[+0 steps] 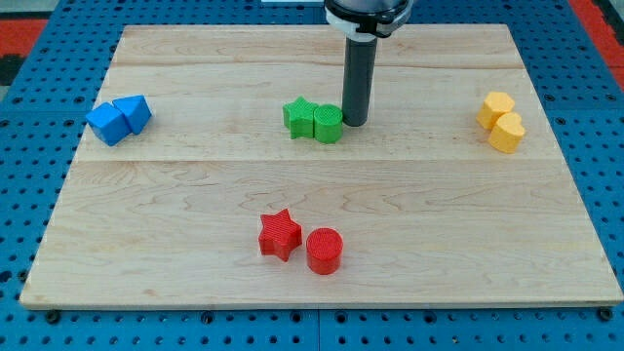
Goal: Separate the green star and green circle
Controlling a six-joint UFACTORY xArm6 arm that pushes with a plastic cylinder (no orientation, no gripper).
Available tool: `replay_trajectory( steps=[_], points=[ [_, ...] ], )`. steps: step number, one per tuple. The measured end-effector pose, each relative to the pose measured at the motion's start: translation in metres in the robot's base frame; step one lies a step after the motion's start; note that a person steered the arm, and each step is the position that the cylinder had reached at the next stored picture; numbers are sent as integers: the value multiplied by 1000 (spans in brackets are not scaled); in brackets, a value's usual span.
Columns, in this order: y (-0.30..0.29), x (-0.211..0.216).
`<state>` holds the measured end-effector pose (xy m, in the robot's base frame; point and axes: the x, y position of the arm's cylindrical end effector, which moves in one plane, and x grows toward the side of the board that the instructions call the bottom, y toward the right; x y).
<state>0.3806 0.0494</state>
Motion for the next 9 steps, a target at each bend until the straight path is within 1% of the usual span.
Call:
replay_trajectory(
  steps=[3, 6, 7, 8, 9],
  points=[
    [5, -1],
    [9, -13],
    [13, -48],
    [-27, -57],
    [-35, -57]
  ],
)
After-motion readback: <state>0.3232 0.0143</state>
